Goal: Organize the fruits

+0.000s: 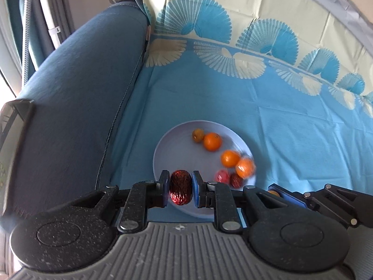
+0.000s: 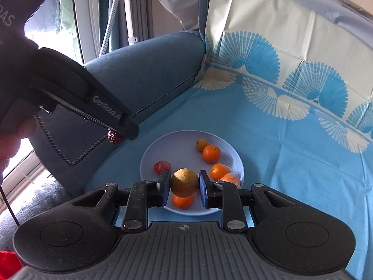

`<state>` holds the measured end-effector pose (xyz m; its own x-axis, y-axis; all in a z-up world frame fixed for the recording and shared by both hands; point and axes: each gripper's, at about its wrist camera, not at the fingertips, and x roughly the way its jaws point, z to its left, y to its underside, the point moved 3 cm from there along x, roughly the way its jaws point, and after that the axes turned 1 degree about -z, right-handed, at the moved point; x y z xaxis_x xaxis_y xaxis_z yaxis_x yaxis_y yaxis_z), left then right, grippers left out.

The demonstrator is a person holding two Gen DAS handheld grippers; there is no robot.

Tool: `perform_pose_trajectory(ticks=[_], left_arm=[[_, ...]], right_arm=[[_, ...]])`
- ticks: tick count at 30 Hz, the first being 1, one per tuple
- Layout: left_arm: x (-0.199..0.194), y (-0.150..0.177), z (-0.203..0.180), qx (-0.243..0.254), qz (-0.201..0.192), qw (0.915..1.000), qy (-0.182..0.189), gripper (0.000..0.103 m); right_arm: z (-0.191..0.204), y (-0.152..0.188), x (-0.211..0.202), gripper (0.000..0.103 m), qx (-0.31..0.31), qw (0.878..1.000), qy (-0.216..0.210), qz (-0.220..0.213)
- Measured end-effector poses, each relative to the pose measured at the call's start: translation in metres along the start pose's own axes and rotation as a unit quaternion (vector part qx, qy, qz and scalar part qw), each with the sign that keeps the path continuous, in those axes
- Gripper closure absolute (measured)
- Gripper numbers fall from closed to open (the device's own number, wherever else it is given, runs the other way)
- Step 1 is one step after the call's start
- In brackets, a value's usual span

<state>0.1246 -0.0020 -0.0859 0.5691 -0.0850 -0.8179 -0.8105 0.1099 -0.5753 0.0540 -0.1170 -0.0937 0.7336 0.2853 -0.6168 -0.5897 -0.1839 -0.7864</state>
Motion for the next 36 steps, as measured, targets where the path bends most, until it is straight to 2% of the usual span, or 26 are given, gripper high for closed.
perform_pose_trajectory(ticks=[9,16,18,19,20,21,22,23,24,26,28,31,36], left_arm=[[0.083,-0.028,-0.001,0.017,0.025,0.9996,-0.001,0.081],[0.122,-0.035,-0.005,0.038,0.041,0.9984,-0.006,0.081],[0.126,-0.039,-0.004,0.038,0.048,0.9981,0.005,0.057],[0.125,-0.04,-0.004,0.036,0.047,0.9982,0.009,0.024],[0.12,-0.041,-0.004,0.031,0.037,0.9988,0.005,0.0],[0.113,-0.041,-0.001,0.025,0.021,0.9995,-0.007,0.001],[0.106,-0.041,0.0,0.022,0.008,0.9996,-0.017,0.0],[0.1,-0.039,0.0,0.027,0.009,0.9994,-0.021,0.0],[0.095,-0.037,0.001,0.033,0.016,0.9991,-0.023,0.0],[0.081,-0.028,0.004,0.027,0.027,0.9978,-0.055,0.0],[0.065,-0.019,0.004,0.023,0.033,0.9968,-0.069,0.0],[0.04,-0.001,0.004,0.021,0.046,0.9972,-0.056,0.0],[-0.01,0.032,0.003,0.017,0.021,0.9981,-0.056,0.0]], right_arm=[[-0.027,-0.007,0.076,0.076,-0.001,1.0,0.007,0.021],[-0.034,-0.003,0.119,0.076,-0.011,0.999,0.003,0.044],[-0.033,-0.003,0.125,0.072,-0.013,0.999,-0.003,0.051],[-0.033,-0.004,0.127,0.065,-0.014,0.999,-0.001,0.053],[-0.033,-0.005,0.125,0.047,-0.016,0.999,0.006,0.05],[-0.032,-0.006,0.122,0.032,-0.018,0.999,0.01,0.043],[-0.032,-0.007,0.116,0.026,-0.017,0.999,0.015,0.037],[-0.032,-0.007,0.11,0.016,-0.014,0.999,0.02,0.033],[-0.031,-0.007,0.102,0.013,-0.011,0.999,0.023,0.033],[-0.029,-0.004,0.086,0.009,-0.002,0.999,0.022,0.037],[-0.027,0.002,0.07,0.004,0.013,0.999,0.022,0.047],[-0.026,0.01,0.043,0.003,0.037,0.997,0.03,0.056],[-0.017,0.018,-0.005,0.002,0.068,0.995,0.053,0.05]])
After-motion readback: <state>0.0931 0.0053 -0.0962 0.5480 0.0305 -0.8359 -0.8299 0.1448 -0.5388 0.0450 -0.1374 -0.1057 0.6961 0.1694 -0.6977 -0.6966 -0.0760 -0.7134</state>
